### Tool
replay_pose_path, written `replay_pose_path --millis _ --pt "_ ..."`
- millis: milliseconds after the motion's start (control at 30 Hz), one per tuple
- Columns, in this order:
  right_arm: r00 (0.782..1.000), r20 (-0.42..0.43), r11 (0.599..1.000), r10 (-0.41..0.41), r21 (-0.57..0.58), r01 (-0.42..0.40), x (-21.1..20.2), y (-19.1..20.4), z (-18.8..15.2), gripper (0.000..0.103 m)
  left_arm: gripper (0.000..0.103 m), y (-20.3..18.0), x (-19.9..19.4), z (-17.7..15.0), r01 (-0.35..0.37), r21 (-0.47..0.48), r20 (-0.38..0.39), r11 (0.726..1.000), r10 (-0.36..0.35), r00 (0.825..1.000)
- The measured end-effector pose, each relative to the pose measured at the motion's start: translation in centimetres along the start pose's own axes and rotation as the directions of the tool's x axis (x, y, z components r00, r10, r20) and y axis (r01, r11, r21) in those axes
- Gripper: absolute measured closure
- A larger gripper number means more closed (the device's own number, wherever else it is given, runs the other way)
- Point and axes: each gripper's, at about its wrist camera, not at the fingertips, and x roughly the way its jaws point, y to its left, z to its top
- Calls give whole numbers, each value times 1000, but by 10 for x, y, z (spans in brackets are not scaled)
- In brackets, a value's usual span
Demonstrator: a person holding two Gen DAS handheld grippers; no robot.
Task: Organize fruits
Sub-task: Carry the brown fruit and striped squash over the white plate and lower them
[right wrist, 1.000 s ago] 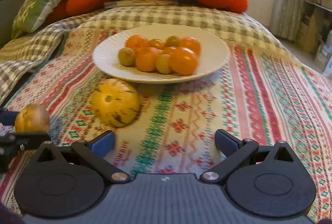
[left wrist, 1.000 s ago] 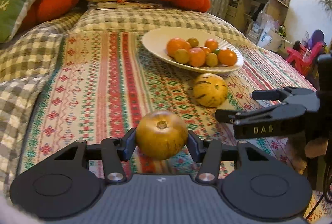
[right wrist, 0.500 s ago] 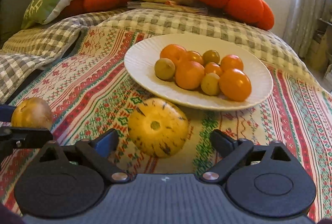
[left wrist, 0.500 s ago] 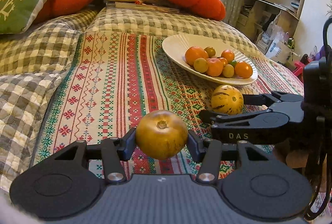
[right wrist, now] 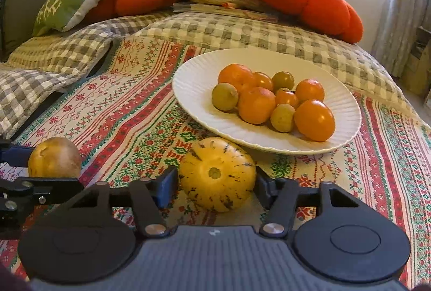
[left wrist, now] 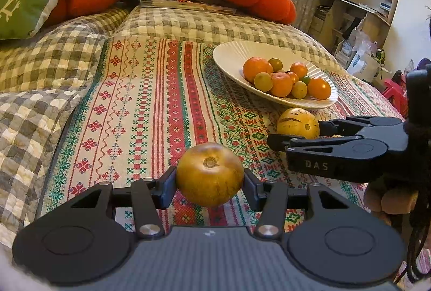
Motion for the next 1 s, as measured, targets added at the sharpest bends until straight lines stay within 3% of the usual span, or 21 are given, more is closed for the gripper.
replay_pose_path --millis 567,1000 --pt "1000 -16 999 10 47 -9 -27 -21 -13 52 67 -9 -5 2 -23 7 2 1000 23 1000" --pt "999 43 997 -14 78 11 -58 -50 -7 52 67 -43 -6 2 36 28 -21 999 -35 999"
